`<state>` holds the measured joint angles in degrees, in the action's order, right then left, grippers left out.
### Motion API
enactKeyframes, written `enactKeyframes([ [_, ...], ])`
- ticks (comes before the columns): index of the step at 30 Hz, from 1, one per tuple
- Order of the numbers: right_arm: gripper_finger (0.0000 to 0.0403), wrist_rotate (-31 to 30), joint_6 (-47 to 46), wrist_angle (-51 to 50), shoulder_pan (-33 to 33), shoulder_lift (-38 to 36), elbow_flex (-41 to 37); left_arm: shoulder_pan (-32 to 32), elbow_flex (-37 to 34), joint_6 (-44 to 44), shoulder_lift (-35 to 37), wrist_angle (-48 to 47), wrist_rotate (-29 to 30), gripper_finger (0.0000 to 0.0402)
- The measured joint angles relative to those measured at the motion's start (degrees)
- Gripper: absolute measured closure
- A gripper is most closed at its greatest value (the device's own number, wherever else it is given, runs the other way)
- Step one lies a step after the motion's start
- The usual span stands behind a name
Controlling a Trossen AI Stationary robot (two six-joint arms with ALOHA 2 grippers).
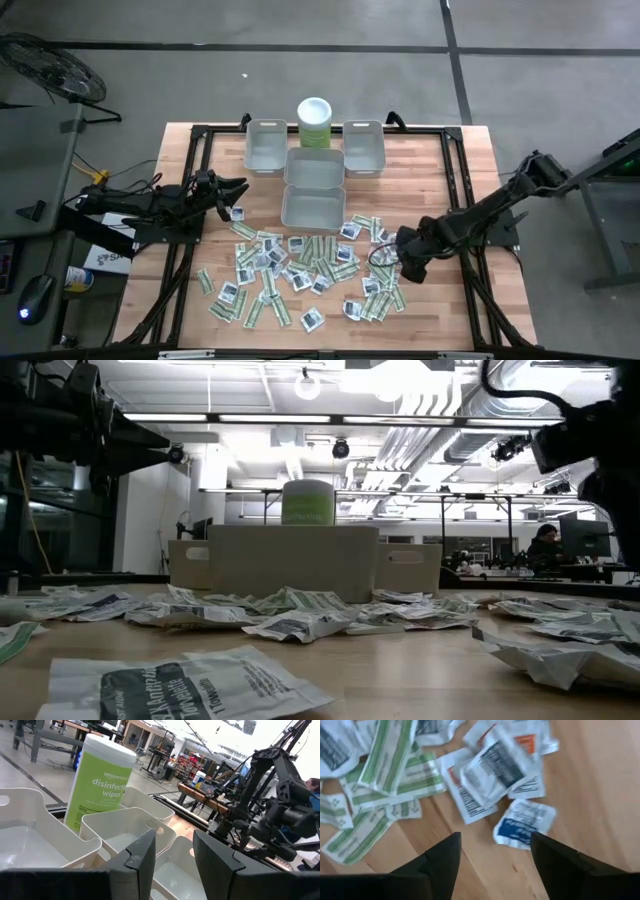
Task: Pick & Place First Aid Supplies
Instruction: Put the alcohol pad into the top center bin
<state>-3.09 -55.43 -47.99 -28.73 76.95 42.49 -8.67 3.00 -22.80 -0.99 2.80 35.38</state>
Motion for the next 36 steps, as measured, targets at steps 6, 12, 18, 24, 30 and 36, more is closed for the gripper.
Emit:
enactKeyframes([
  [6, 0.019, -0.2, -2.0, 4.9, -4.8, 0.0, -4.8, 0.0, 0.0, 0.0, 0.0, 0.0, 0.0, 0.027],
  [12, 0.0208, -2.8, 0.8, 6.3, -6.7, 0.0, -6.0, 0.0, 0.0, 0.0, 0.0, 0.0, 0.0, 0.027],
  [18, 0.0227, -6.4, 1.9, 5.1, -7.3, 0.0, -6.0, 0.0, 0.0, 0.0, 0.0, 0.0, 0.0, 0.027],
  [24, 0.0245, -6.4, 2.0, 7.2, -7.3, 0.0, -7.9, 0.0, 0.0, 0.0, 0.0, 0.0, 0.0, 0.027],
  [30, 0.0261, -2.9, 2.2, 12.3, -7.3, -0.1, -11.3, 0.0, 0.0, 0.0, 0.0, 0.0, 0.0, 0.027],
  [36, 0.0282, -3.8, 1.8, 12.7, -7.3, -0.2, -11.7, 0.0, 0.0, 0.0, 0.0, 0.0, 0.0, 0.027],
])
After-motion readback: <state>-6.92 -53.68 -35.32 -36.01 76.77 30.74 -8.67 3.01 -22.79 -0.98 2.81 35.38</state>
